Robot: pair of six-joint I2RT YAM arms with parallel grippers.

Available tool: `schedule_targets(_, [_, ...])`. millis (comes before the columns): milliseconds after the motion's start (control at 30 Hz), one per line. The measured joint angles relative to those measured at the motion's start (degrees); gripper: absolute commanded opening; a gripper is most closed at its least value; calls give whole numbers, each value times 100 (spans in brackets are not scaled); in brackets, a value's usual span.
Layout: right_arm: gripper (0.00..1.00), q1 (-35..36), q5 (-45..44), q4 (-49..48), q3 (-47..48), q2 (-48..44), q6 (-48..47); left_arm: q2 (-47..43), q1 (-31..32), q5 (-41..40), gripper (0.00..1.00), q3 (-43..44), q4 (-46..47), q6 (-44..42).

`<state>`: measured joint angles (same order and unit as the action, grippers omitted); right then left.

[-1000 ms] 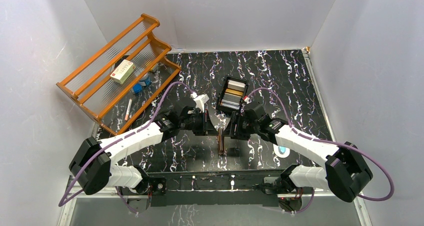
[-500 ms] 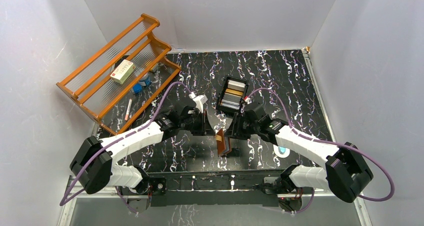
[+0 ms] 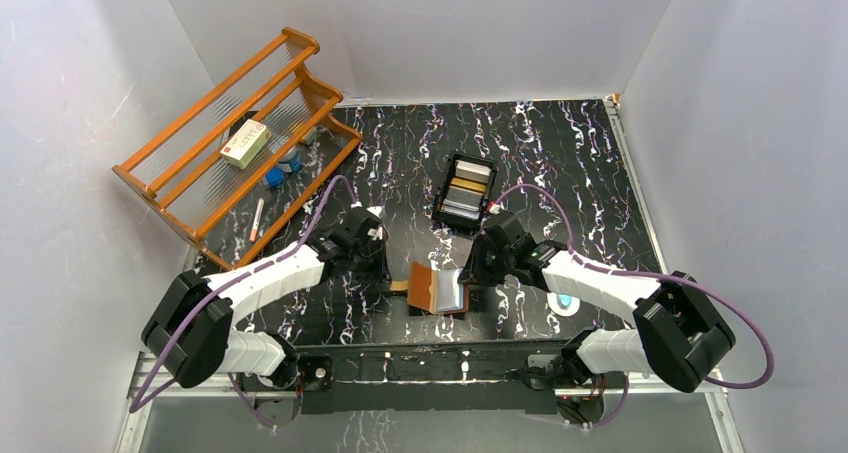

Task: Put the credit cards into the card holder
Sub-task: Open the card holder at the center of the board.

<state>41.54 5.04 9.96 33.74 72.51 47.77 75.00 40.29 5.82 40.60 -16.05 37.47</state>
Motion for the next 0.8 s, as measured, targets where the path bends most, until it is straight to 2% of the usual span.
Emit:
schedule_targets(100, [21, 0, 17, -105, -2, 0, 0, 90, 0, -96, 0, 0, -68, -13])
schedule_targets(367, [31, 0, 96, -267, -2, 0, 20, 431, 0, -201, 0, 0, -116, -52])
schedule_targets(667, [26, -70, 400, -608, -177, -15, 46, 584, -7, -177, 0, -52, -35, -109])
schedule_targets(800, [33, -85, 459, -699, -195, -15, 59, 584, -7, -173, 0, -61, -20, -122])
